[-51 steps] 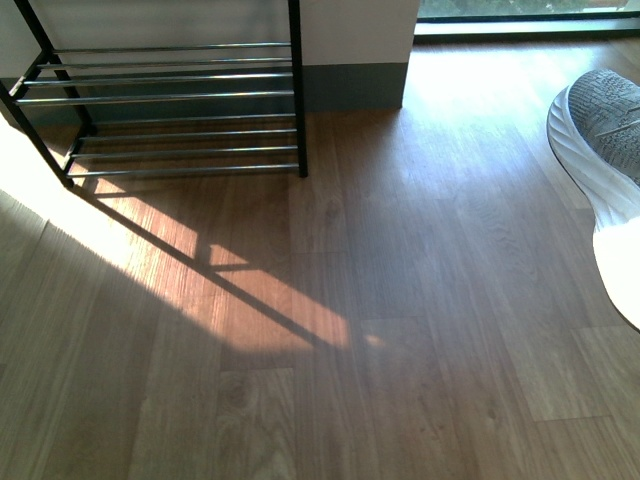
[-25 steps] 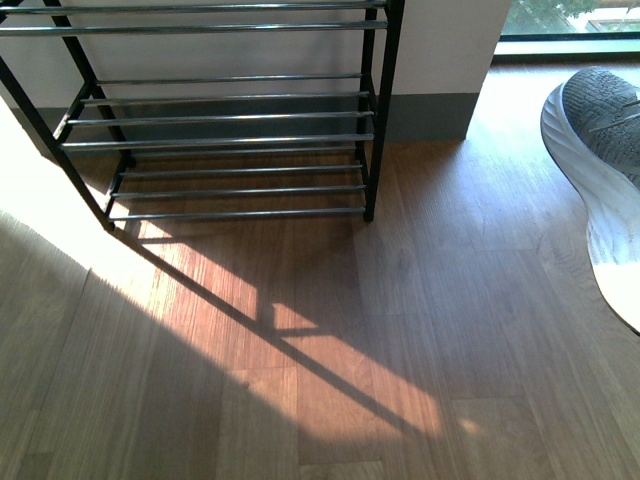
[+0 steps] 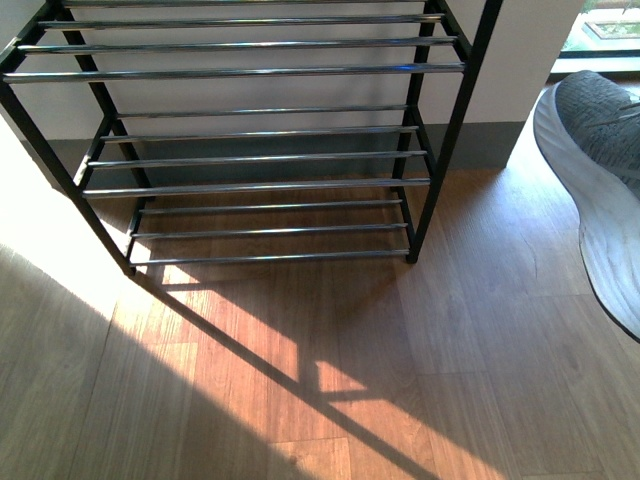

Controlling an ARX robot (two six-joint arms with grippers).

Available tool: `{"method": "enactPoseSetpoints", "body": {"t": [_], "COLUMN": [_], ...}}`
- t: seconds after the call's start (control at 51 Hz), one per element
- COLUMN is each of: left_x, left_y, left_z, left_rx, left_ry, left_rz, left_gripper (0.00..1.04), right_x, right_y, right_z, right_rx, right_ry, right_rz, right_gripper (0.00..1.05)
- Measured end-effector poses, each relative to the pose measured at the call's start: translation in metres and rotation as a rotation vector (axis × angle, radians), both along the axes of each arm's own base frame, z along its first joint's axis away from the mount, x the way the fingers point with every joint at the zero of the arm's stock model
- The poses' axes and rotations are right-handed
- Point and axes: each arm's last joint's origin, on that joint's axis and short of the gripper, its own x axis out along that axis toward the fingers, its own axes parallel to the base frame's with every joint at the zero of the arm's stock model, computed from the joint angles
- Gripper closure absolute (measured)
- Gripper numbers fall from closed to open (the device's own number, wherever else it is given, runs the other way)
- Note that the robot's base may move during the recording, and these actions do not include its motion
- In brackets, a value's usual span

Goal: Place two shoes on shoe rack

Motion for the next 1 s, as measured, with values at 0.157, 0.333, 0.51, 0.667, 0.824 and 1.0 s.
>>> {"method": "enactPoseSetpoints", "body": {"t": [0.157, 0.333, 0.51, 0.667, 0.824, 1.0], "left_x": [0.0000, 0.0000, 0.0000, 0.0000, -0.0001, -0.0001], "left_y": [0.0003, 0.0002, 0.0002, 0.0002, 0.0002, 0.0002], "left_z": [0.0000, 0.0000, -0.0001, -0.0001, -0.0004, -0.0004], "left_rx": [0.001, 0.000, 0.000, 0.000, 0.000, 0.001], "left_ry": [0.000, 0.000, 0.001, 0.001, 0.003, 0.003], "left_rz": [0.004, 0.000, 0.001, 0.001, 0.000, 0.000], "left_gripper": [1.03, 1.03, 1.03, 1.03, 1.03, 1.03], "right_x": [-0.0001, -0.0001, -0.0001, -0.0001, -0.0001, -0.0001], "right_y": [0.0011, 0.0004, 0.0005, 0.0005, 0.0004, 0.0005], "right_z": [-0.0001, -0.0002, -0.0002, -0.0002, -0.0003, -0.0003], "right_rx": [0.002, 0.000, 0.000, 0.001, 0.000, 0.001], "right_ry": [0.001, 0.001, 0.001, 0.001, 0.001, 0.001], "right_rz": [0.010, 0.001, 0.003, 0.004, 0.001, 0.004], "right_gripper": [1.03, 1.03, 1.03, 1.03, 1.03, 1.03]}}
